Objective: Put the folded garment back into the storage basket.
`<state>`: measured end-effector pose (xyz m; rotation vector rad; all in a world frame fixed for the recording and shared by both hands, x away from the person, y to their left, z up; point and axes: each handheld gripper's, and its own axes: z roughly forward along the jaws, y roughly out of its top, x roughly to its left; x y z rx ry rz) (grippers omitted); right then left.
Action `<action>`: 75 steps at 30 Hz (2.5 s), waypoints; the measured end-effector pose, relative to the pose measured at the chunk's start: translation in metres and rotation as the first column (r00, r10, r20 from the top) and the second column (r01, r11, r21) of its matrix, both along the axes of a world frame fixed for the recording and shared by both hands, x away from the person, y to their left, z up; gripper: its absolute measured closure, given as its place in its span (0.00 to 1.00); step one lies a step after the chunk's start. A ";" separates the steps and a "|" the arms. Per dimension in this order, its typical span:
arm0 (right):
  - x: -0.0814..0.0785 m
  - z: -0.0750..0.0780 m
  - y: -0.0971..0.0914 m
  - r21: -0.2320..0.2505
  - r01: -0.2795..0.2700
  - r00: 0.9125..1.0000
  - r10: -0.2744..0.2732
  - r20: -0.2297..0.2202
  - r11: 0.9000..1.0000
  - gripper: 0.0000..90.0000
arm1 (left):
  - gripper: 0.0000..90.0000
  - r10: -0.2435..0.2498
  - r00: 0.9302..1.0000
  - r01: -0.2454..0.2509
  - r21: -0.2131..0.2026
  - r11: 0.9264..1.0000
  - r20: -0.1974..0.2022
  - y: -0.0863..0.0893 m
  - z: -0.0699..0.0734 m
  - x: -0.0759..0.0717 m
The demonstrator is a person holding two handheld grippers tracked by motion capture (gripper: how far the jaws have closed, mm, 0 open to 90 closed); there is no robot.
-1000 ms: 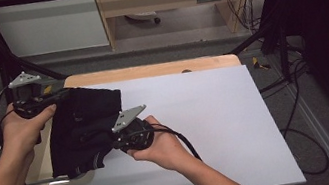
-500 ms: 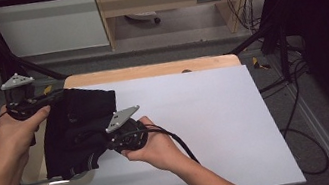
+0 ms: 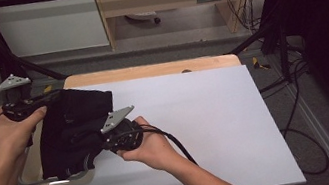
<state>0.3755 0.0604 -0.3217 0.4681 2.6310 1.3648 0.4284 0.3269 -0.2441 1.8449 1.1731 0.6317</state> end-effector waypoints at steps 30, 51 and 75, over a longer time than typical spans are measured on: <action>0.004 -0.004 0.020 0.007 -0.012 1.000 0.012 0.005 1.000 0.91 | 0.88 0.031 1.000 -0.031 0.001 1.000 0.006 0.016 -0.001 -0.001; 0.010 -0.013 0.034 0.028 -0.014 1.000 0.015 -0.001 0.999 0.91 | 0.88 0.048 0.999 -0.048 0.016 0.999 0.004 0.025 -0.004 0.002; 0.012 -0.018 0.049 0.044 -0.023 1.000 0.024 -0.006 0.999 0.91 | 0.88 0.073 0.997 -0.073 0.013 0.997 0.007 0.042 -0.007 -0.003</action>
